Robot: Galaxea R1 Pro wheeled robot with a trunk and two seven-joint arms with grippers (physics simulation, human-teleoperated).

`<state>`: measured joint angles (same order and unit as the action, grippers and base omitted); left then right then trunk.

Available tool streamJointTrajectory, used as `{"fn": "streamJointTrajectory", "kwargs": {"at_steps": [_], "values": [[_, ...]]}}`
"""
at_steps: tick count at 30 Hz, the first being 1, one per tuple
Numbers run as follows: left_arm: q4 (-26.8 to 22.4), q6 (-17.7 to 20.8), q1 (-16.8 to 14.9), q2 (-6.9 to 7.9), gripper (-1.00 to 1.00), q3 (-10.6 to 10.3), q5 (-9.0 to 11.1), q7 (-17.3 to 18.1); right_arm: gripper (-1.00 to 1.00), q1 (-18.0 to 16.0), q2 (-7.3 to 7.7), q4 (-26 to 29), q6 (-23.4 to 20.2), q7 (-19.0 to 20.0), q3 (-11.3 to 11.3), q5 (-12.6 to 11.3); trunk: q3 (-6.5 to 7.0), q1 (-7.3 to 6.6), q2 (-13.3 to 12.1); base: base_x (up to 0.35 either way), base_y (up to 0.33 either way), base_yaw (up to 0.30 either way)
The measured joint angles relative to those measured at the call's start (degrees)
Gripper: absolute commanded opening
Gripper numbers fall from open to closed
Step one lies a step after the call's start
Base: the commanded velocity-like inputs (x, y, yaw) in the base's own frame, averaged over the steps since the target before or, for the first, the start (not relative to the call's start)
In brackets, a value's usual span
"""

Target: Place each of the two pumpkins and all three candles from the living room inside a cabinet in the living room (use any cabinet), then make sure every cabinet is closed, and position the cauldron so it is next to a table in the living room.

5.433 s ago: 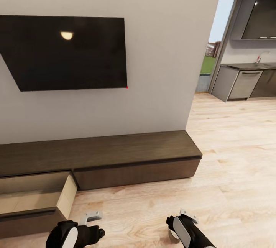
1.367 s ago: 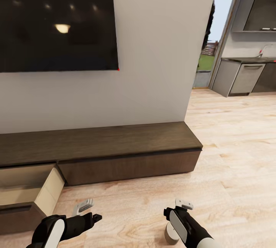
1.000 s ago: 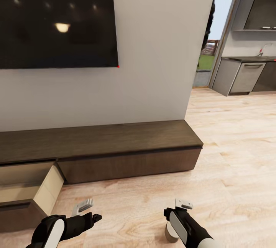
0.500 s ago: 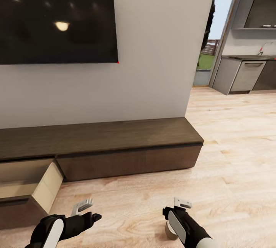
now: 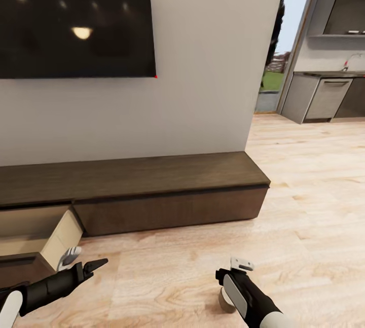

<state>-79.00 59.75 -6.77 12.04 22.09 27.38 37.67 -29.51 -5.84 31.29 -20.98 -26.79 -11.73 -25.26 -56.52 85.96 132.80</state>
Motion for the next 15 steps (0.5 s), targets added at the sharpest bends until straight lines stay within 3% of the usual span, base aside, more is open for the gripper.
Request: {"fn": "streamJointTrajectory", "kwargs": {"at_steps": [4, 10, 15], "values": [[0.2, -0.1, 0.0, 0.37, 1.00, 0.2, -0.1, 1.5, 1.00, -4.2, 0.01, -1.5, -3.3, 0.0, 0.2, -0.3, -0.71, 0.88, 1.6, 0.000, 0.000, 0.000], [0.3, -0.4, 0.0, 0.26, 1.00, 0.2, -0.4, 1.6, 1.00, -12.1, -0.03, -10.3, -7.7, 0.1, 0.8, -0.8, -1.79, 2.20, 4.0, 0.000, 0.000, 0.000], [0.3, -0.6, 0.0, 0.07, 1.00, -0.2, -0.6, 1.5, 1.00, -14.0, -0.59, -12.8, -9.7, 0.1, 0.9, -0.3, -2.69, 3.30, 6.0, 0.000, 0.000, 0.000]]}}
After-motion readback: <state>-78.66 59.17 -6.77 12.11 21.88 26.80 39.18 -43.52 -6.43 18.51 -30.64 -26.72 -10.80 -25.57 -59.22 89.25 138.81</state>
